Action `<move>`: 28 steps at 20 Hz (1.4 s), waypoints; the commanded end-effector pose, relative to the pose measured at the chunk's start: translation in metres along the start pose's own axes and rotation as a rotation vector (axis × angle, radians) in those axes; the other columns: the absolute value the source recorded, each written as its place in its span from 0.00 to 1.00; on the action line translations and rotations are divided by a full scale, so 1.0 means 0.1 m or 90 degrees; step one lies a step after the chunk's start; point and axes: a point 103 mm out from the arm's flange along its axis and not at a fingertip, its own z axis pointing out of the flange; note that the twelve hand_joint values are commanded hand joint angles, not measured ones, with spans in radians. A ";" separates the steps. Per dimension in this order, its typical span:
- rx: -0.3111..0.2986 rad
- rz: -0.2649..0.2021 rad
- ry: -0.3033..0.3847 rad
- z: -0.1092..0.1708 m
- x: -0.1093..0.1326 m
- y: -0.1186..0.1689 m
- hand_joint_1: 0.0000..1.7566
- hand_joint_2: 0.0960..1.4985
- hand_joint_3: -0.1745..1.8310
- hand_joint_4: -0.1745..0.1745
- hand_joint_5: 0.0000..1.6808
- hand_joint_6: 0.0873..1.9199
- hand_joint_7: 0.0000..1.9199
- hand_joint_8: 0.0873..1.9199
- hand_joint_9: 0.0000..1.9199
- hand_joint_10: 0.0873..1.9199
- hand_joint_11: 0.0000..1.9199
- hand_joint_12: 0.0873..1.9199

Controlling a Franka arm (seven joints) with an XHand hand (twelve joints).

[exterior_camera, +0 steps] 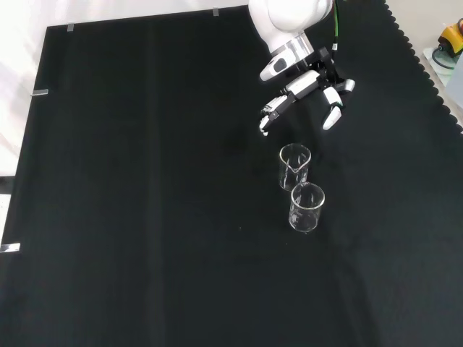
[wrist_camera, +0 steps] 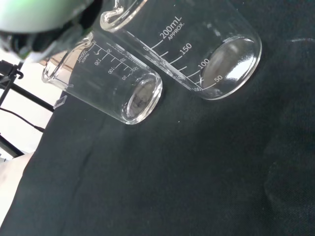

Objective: Pick up the beaker on the right.

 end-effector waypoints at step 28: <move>-0.019 -0.008 0.025 0.32 -0.01 0.18 0.55 0.15 0.73 0.32 0.15 0.00 0.10 0.29 0.14 0.31 0.00 0.59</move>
